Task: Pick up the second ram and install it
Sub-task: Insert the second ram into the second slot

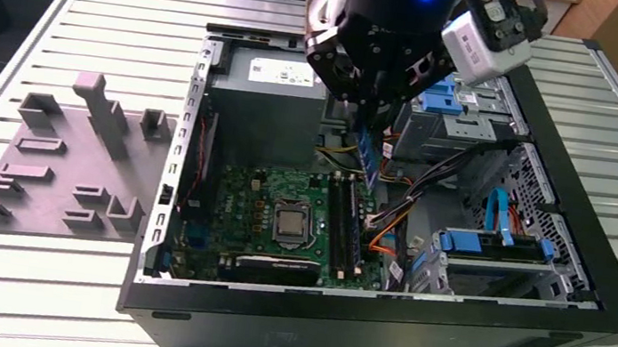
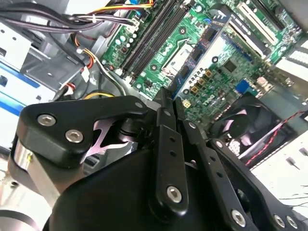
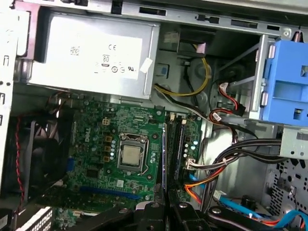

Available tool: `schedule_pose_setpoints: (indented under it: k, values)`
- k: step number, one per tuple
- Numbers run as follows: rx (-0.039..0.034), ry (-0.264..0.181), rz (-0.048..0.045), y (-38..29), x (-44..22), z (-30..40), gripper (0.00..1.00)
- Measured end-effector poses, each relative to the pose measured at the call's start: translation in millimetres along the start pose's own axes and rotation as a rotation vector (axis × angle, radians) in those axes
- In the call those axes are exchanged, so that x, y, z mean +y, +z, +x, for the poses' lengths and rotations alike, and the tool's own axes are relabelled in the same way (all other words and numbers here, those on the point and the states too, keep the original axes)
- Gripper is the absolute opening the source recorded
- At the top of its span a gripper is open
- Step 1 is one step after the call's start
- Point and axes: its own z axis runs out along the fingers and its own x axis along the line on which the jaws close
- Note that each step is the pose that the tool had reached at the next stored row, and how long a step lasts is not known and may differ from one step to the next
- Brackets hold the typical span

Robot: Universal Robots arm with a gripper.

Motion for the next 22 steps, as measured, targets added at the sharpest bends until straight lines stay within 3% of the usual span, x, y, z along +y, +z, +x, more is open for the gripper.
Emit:
schedule_pose_setpoints:
  k: [8,22]
  values:
    - [0.0011,0.067,-0.0001,12.0,0.3,-0.2,0.14]
    - [0.0011,0.067,-0.0001,12.8,0.3,-0.2,0.14]
